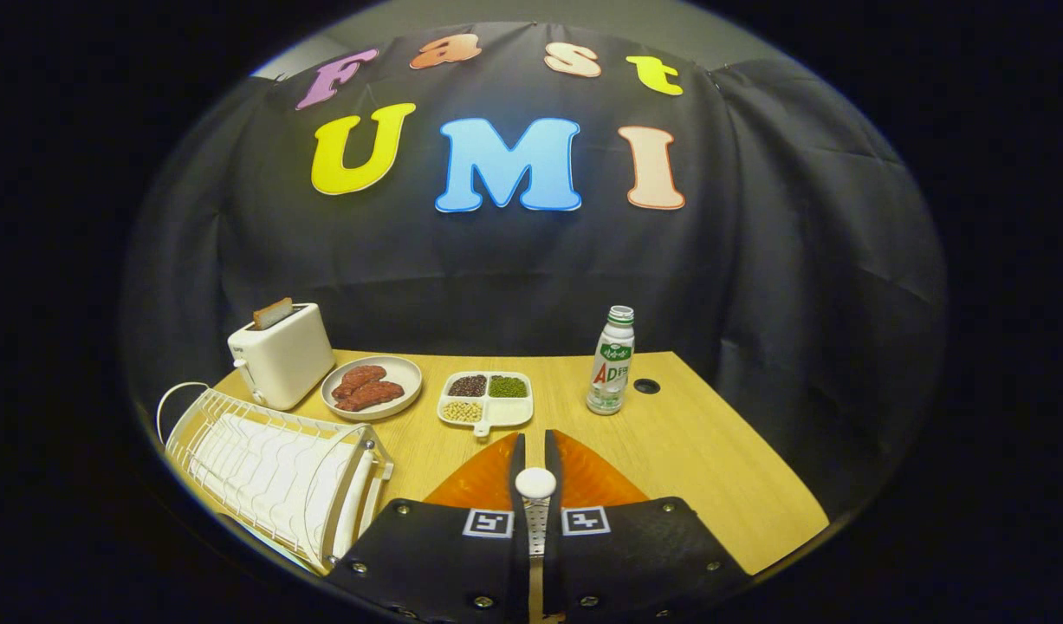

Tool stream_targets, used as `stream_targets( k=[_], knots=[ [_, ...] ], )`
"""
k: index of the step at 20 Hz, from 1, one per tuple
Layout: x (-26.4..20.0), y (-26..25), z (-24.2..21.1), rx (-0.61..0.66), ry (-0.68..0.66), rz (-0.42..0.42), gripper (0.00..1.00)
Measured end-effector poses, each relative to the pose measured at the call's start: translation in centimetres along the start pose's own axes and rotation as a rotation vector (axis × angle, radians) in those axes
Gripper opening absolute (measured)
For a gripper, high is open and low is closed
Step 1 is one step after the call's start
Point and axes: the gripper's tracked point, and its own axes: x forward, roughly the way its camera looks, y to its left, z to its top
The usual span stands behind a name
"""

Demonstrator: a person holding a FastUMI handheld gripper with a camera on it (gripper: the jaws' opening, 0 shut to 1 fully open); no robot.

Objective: Take the plate from the dish rack, then take the spoon from the basket and place it into the plate.

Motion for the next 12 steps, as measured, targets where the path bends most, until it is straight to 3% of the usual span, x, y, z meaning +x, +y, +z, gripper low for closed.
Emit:
stream_targets(
  k=[6, 12],
  knots=[
    [-3.4, 0.4, 3.2, -0.092, -0.017, -0.056, 0.06],
    [-8.1, 6.6, 5.5, -0.193, -0.045, 0.002, 0.06]
  ],
)
